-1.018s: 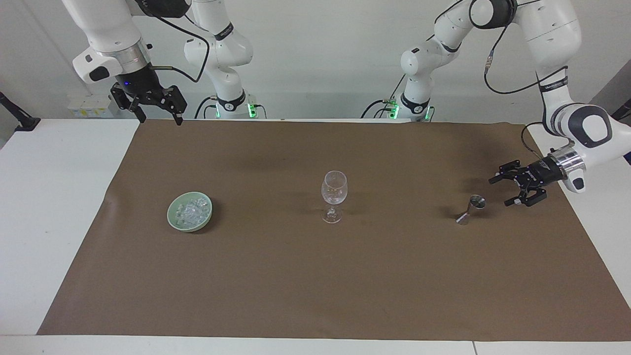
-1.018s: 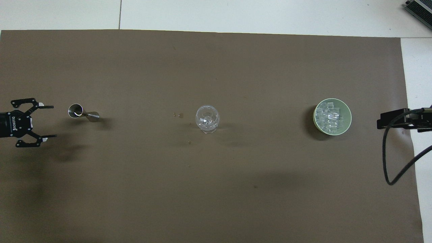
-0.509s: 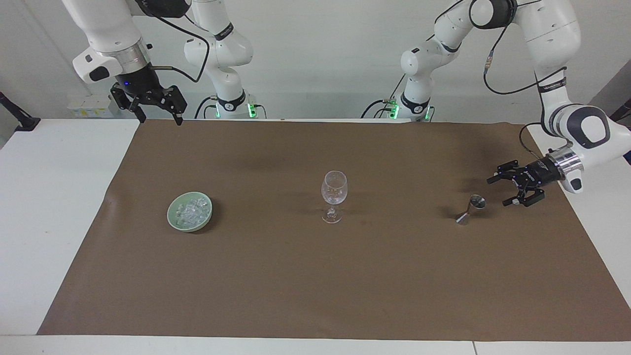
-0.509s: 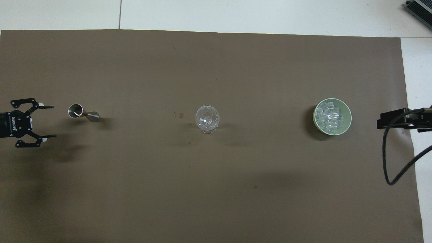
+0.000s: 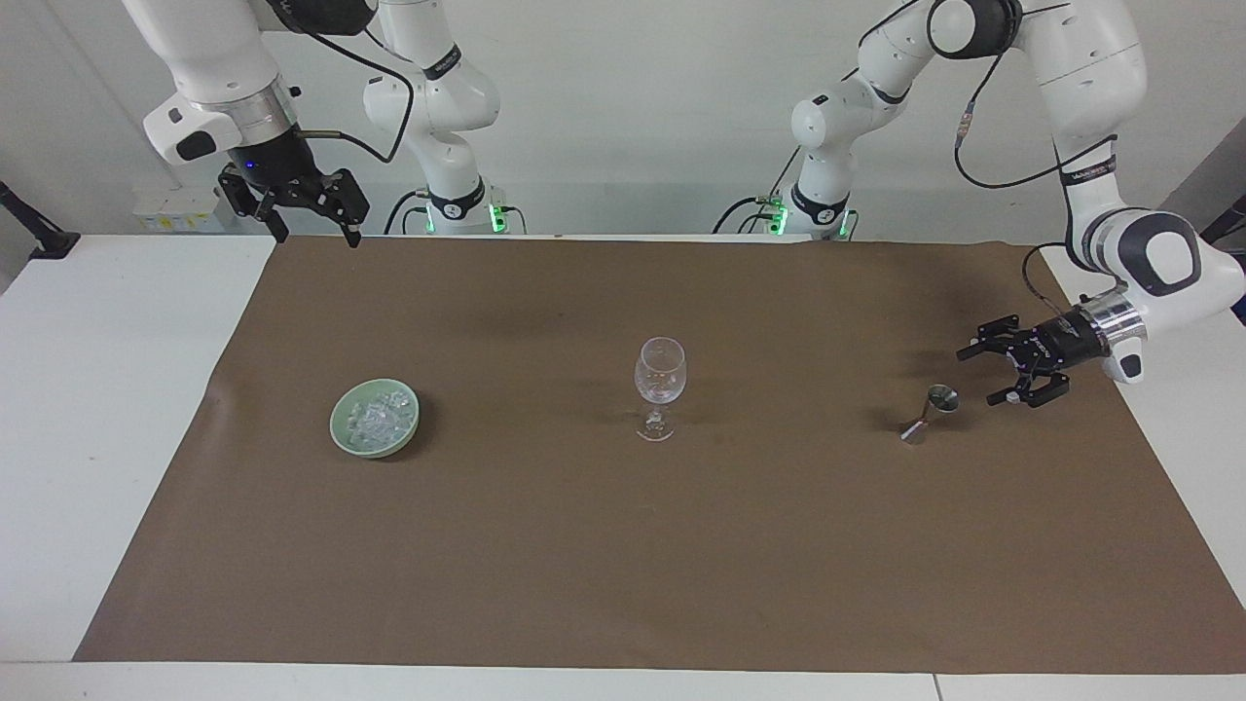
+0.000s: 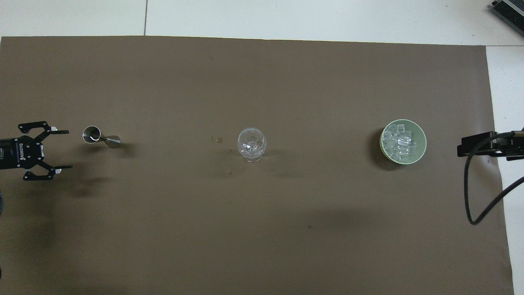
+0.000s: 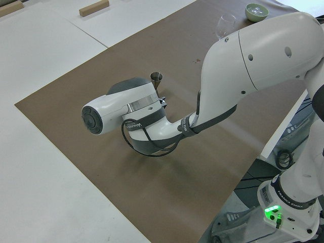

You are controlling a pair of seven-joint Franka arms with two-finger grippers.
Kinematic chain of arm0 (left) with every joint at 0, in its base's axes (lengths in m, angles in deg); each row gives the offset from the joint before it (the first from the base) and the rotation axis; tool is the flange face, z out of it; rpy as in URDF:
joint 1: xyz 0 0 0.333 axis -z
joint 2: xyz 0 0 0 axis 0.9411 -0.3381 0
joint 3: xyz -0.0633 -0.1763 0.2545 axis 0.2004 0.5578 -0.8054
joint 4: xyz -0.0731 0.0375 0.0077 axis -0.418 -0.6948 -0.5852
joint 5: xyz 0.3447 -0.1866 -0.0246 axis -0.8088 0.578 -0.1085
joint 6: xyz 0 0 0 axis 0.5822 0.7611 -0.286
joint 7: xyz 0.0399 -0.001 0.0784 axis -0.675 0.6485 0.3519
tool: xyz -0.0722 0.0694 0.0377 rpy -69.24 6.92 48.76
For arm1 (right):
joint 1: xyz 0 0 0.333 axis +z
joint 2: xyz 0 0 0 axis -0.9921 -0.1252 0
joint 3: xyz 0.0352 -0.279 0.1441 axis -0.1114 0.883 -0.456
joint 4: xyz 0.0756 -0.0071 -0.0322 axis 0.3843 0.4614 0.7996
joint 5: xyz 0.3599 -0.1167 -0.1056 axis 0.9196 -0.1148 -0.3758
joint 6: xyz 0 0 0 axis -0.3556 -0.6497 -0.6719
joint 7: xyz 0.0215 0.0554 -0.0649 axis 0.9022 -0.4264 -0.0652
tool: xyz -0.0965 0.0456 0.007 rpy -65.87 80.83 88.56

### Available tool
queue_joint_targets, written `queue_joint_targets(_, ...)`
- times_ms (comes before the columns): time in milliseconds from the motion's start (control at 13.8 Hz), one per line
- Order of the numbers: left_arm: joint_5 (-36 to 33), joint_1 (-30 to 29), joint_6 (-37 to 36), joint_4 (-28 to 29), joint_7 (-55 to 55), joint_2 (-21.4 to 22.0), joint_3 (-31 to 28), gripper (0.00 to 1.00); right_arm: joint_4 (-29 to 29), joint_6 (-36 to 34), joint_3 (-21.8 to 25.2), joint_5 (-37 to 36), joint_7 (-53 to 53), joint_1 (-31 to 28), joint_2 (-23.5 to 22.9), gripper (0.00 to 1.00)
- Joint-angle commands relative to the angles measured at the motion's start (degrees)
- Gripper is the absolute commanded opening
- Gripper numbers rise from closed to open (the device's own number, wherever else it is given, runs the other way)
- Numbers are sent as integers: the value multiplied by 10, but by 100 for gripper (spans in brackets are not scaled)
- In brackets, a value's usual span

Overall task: Pour wine and add ice with both arms
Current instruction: 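Close the left gripper around the silver bottle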

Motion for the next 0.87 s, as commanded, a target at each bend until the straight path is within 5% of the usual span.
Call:
queue_joint_targets(0,33,-15,-17,-8,-21,-40,2,100,16,4,-1,9,8,-3,15,100)
queue_joint_targets(800,105,3,-7,-13,-35,-88,10,100,16,4,-1,9,8,-3,15,100)
